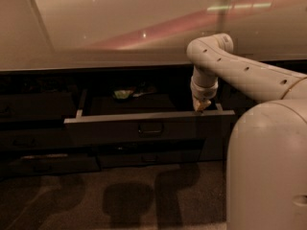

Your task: Open top drawer

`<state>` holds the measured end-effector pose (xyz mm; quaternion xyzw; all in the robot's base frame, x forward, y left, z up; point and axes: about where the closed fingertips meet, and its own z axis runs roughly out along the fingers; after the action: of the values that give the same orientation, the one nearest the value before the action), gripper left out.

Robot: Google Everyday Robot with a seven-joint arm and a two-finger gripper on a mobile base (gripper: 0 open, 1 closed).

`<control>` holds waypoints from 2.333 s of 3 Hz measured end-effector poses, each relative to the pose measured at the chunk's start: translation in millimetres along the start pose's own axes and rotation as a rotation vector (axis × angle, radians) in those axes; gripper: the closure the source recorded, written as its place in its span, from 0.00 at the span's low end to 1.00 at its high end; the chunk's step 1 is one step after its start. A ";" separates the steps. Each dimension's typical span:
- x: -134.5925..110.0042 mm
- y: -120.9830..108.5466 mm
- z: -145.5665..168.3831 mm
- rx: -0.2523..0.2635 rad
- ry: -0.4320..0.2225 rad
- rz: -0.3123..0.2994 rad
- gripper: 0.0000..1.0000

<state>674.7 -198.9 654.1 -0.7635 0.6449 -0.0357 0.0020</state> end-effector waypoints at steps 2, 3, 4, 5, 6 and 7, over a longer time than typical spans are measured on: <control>-10.6 72.3 36.9 -0.010 0.004 -0.048 1.00; -23.8 108.5 34.1 0.043 0.028 -0.074 1.00; -35.5 157.8 42.7 0.049 0.066 -0.117 1.00; -34.1 192.0 56.3 0.014 0.095 -0.129 1.00; -34.0 191.9 53.8 0.014 0.095 -0.129 0.81; -34.0 191.9 53.8 0.014 0.095 -0.129 0.57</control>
Offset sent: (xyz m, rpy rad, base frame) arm -0.1217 -0.0046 -0.0641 -0.0168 0.0231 0.0803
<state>483.2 -200.1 589.2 -0.8010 0.5933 -0.0763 -0.0257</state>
